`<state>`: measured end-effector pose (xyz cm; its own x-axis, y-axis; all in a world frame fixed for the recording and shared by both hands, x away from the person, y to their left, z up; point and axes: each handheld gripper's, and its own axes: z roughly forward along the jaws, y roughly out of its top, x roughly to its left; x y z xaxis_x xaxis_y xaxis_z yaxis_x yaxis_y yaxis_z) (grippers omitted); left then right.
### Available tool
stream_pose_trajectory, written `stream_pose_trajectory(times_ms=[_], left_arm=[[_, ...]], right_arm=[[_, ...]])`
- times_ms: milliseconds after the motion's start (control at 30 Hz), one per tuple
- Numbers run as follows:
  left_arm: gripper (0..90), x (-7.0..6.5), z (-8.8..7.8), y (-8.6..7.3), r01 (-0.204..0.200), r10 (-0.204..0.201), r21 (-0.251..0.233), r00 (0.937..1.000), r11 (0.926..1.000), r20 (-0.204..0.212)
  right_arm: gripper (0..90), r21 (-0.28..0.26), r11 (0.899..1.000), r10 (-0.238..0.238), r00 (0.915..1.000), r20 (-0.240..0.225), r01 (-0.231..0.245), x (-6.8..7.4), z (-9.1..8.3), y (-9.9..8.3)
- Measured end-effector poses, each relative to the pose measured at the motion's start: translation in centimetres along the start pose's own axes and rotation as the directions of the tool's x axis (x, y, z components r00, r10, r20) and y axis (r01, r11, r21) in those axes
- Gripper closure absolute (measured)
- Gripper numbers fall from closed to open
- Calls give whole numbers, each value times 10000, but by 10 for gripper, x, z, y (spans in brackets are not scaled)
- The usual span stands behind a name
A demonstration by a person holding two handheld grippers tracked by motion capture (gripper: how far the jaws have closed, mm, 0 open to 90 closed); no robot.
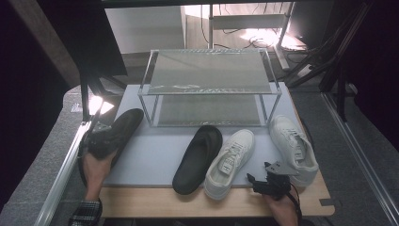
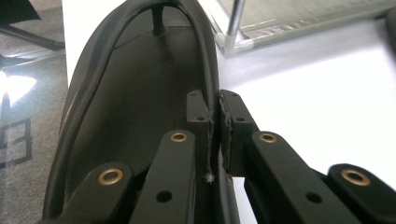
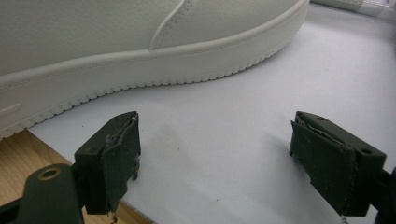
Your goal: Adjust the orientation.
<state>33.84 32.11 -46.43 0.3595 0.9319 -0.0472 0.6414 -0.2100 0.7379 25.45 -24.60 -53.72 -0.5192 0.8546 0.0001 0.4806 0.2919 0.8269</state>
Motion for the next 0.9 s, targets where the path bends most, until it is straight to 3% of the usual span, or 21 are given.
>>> stream_pose_trajectory(times_ms=[233,500,900], left_arm=[[837,-7,-17,-10,-313,313,38,9995,9995,49],[837,-10,-35,-26,-318,319,-32,9991,9995,280],[837,-31,-58,-44,-661,675,-200,9944,9976,813]], right_arm=[[164,0,10000,3,10000,-2,-3,0,0,0],[164,4,10000,6,10000,-1,-6,0,0,0],[164,5,10000,6,10000,-3,-6,0,0,0]])
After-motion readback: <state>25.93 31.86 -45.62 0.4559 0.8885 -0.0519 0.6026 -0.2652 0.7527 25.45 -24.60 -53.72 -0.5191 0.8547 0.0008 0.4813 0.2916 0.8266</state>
